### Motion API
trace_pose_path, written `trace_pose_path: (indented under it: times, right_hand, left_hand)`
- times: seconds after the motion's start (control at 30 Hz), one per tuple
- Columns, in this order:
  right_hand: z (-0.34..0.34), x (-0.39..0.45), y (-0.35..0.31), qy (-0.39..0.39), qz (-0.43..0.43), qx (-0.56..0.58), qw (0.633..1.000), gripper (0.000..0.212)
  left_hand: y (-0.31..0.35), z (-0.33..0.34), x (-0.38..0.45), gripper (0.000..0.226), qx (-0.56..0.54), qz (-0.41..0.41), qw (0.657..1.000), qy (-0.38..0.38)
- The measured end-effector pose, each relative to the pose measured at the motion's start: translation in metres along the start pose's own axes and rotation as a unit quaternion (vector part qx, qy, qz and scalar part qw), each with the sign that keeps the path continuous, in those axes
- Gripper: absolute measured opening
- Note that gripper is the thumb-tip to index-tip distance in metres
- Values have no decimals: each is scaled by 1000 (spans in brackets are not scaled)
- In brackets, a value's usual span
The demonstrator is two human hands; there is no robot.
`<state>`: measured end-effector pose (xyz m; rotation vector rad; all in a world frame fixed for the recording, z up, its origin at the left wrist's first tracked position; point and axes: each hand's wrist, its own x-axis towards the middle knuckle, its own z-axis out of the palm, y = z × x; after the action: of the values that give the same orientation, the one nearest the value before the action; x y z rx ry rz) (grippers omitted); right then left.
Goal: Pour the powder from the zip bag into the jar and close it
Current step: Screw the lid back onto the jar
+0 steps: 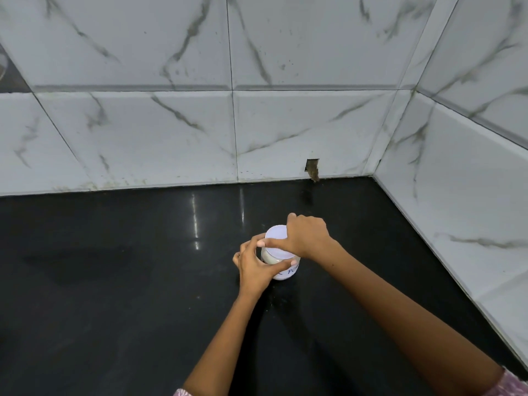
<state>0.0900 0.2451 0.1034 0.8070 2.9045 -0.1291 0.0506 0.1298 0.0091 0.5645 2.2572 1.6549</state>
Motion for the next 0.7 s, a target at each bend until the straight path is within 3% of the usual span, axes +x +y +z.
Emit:
trace_pose_path:
  times: [0.1, 0.4, 0.57, 0.7]
  right_hand:
    - [-3, 0, 6, -64, -69, 17, 995, 88]
    - [-12, 8, 11, -79, -162, 88, 980, 74]
    - [-5, 13, 6, -54, -139, 40, 988, 73]
    - [2, 13, -3, 11, -56, -21, 998, 78]
  left_hand:
    - [-1, 1, 1, 71, -3, 3, 1000, 9]
    - [-6, 4, 1, 70, -4, -3, 1000, 25]
    - [-7, 4, 0, 69, -6, -1, 1000, 22]
    - [-7, 4, 0, 65, 2, 8, 1000, 23]
